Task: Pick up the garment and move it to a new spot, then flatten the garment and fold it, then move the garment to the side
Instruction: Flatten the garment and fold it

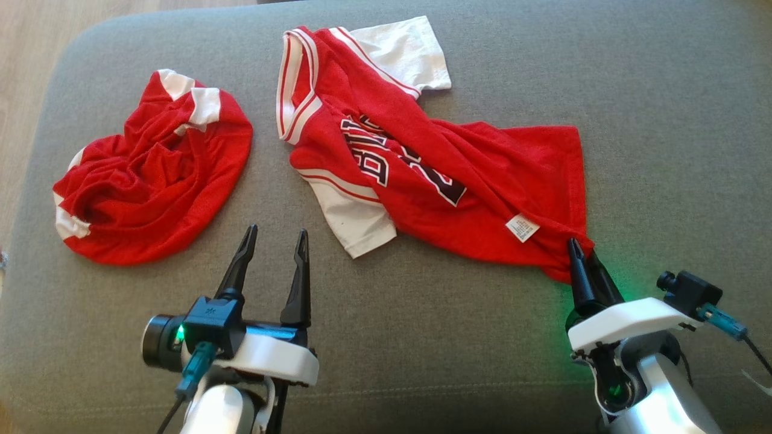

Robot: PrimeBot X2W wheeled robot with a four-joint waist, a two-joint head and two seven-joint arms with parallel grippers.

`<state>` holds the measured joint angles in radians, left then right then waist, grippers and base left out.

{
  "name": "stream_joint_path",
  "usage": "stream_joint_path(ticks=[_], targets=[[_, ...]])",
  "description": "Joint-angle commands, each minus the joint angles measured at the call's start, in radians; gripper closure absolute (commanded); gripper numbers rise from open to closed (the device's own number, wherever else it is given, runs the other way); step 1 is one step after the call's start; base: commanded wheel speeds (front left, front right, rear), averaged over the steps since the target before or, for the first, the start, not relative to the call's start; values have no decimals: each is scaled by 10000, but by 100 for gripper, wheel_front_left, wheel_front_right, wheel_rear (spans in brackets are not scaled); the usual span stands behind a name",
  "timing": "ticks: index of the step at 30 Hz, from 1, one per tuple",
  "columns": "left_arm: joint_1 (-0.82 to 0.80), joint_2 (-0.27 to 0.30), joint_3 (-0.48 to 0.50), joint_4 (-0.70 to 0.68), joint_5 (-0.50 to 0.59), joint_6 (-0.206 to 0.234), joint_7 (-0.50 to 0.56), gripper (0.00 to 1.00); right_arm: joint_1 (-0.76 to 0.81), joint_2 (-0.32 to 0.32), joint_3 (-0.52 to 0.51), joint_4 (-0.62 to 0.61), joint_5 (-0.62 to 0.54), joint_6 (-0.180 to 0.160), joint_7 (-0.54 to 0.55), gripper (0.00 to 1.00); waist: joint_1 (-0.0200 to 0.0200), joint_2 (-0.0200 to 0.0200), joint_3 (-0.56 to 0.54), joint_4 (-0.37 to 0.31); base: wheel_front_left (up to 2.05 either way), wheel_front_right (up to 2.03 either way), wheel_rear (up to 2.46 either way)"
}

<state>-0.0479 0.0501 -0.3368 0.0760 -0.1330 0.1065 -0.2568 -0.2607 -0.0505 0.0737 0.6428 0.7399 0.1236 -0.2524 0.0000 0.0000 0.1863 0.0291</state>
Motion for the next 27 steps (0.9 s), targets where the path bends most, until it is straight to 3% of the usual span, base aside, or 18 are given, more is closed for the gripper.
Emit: stream_joint_path(ticks=[1,7,9,10,11,12,17,22,25,27], targets=[[-363,1,340,-289,127,42,-49,0,-335,3,293,-397,95,71,-94,51,0,0,-19,-21,0,0,0],[-325,1,286,-212,168,1,-49,0,-309,3,384,-538,346,71,-94,52,0,0,-145,-5,0,0,0],[-292,1,275,-202,175,6,-49,0,-275,3,357,-598,278,71,-94,63,0,0,-182,1,0,0,0],[-273,1,275,-198,173,9,-49,0,-252,3,336,-631,236,71,-94,79,0,0,-199,1,0,0,0],[-273,1,275,-198,173,9,-49,0,-252,3,336,-631,236,71,-94,79,0,0,-199,1,0,0,0],[-254,1,280,-194,174,13,-49,0,-224,3,320,-657,191,71,-94,100,0,0,-217,-4,0,0,0],[-356,1,484,-171,-27,-106,-49,0,-80,3,419,-808,119,71,-94,100,0,0,-215,-175,0,0,0],[-2466,722,448,236,136,-1323,71,0,-10,3,907,-877,271,71,-87,100,0,0,130,-490,0,0,0],[-4658,1422,-191,761,52,-2215,1256,0,-121,3,1128,-1007,189,71,-87,100,0,0,515,-749,0,0,0],[-6243,2084,-1309,1166,-421,-2353,2260,0,-239,3,1302,-1129,226,71,-84,100,0,0,816,-960,0,0,0]])
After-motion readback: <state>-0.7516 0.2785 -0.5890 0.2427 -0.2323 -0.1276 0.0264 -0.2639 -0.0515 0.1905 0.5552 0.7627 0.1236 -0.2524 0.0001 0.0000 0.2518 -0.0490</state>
